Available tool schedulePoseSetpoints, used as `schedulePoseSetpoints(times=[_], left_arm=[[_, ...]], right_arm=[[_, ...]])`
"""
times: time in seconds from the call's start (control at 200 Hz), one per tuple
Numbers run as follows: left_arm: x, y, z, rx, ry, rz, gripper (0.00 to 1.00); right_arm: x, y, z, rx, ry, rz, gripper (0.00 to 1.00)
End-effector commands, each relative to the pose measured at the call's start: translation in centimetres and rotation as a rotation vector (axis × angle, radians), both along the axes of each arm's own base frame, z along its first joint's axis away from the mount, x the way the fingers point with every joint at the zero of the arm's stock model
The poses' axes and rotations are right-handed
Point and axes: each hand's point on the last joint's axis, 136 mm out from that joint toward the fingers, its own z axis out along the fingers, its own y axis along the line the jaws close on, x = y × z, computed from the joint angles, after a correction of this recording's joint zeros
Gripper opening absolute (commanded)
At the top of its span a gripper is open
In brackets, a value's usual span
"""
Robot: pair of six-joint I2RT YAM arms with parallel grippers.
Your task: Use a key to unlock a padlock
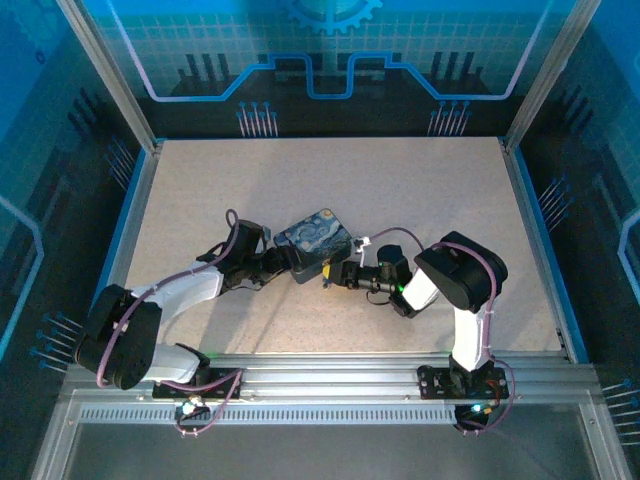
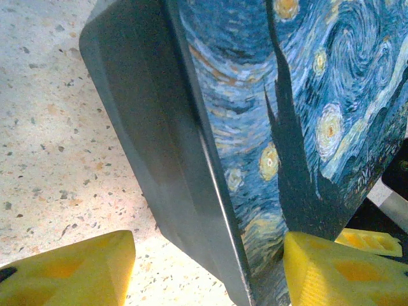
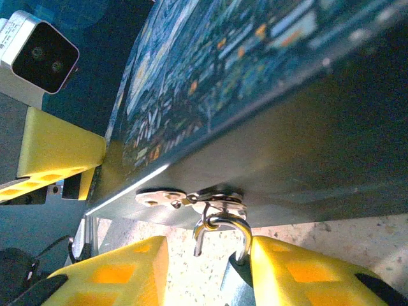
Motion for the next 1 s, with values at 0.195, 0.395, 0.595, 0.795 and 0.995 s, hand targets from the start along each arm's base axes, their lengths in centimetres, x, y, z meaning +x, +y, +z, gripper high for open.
schedulePoseSetpoints(times=[0.195, 0.395, 0.595, 0.795, 0.995], left_arm=[[-1.7, 1.6, -2.2, 0.071, 0.085, 0.016, 0.63], [-1.7, 1.6, -2.3, 0.073, 0.085, 0.014, 0.63], [-1.7, 1.6, -2.2, 0.069, 0.083, 0.017, 0.63], [-1.8, 1.6, -2.2, 0.071, 0.085, 0.016, 0.63], [-1.9, 1.6, -2.3, 0.070, 0.085, 0.018, 0.63]], right_arm=[[-0.6, 0.1, -0.6, -0.011, 0.013, 0.011, 0.33], [-0.5, 0.1, -0.7, -0.014, 0.015, 0.005, 0.27], [-0.1, 0.2, -0.9, -0.010, 0.034, -0.006, 0.22], [0.5, 0.5, -1.2, 0.003, 0.066, -0.026, 0.20], [0.8, 0.2, -1.7, 0.011, 0.072, -0.058, 0.22]])
